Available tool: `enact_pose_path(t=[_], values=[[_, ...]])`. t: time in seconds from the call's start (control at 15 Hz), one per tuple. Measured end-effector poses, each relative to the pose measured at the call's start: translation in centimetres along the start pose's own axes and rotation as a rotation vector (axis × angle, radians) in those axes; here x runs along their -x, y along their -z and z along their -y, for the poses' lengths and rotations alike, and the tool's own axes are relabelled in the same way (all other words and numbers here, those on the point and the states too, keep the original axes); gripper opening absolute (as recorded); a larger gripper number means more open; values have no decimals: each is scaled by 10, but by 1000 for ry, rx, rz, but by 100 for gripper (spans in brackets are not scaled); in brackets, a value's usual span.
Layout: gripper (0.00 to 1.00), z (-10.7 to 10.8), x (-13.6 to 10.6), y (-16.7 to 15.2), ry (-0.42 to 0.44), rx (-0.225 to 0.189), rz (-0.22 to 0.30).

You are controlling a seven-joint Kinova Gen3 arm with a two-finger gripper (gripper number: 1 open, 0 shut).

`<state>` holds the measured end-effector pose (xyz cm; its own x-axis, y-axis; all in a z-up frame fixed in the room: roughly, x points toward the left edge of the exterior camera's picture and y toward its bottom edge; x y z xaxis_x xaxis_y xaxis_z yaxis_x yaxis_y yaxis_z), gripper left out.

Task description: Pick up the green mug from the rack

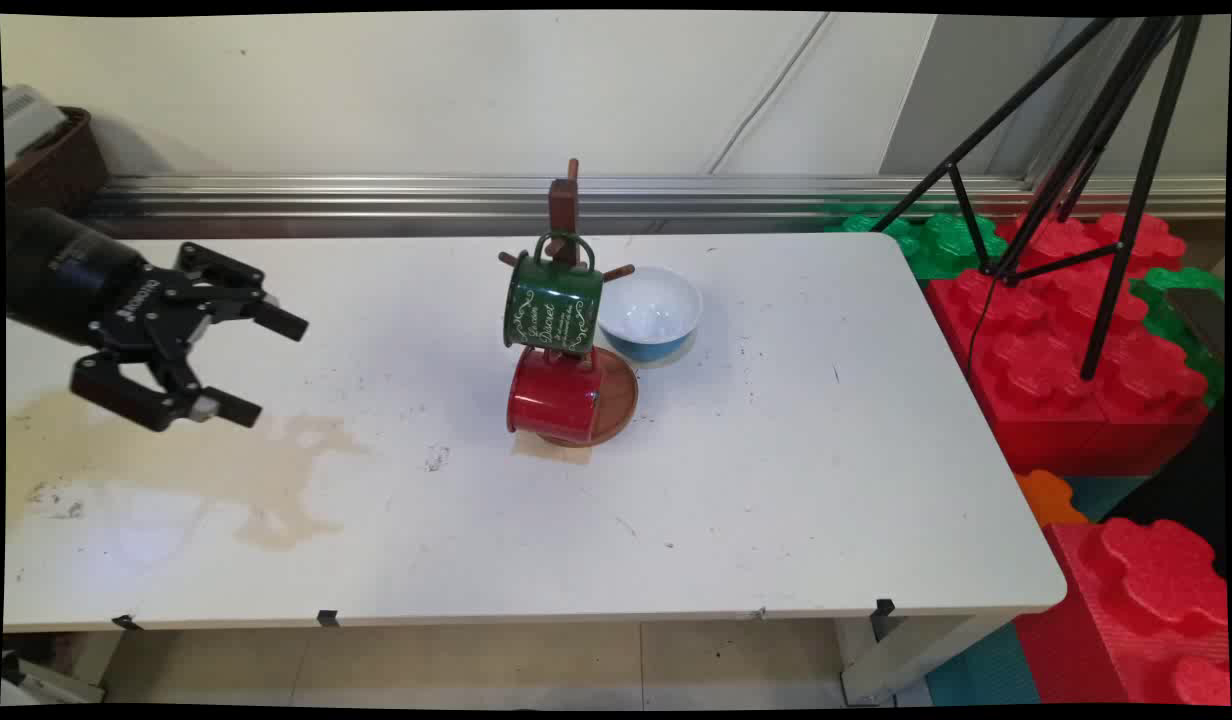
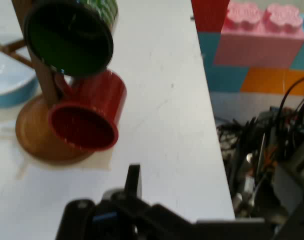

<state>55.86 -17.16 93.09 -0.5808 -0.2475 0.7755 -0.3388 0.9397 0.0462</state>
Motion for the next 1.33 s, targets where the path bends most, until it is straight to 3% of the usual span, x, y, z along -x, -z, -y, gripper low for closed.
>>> enact_pose_path(t=[0.8,1.33], values=[[100,25,-18,-36,24,-13,-83],[100,40,-27,-64,39,-19,-113]])
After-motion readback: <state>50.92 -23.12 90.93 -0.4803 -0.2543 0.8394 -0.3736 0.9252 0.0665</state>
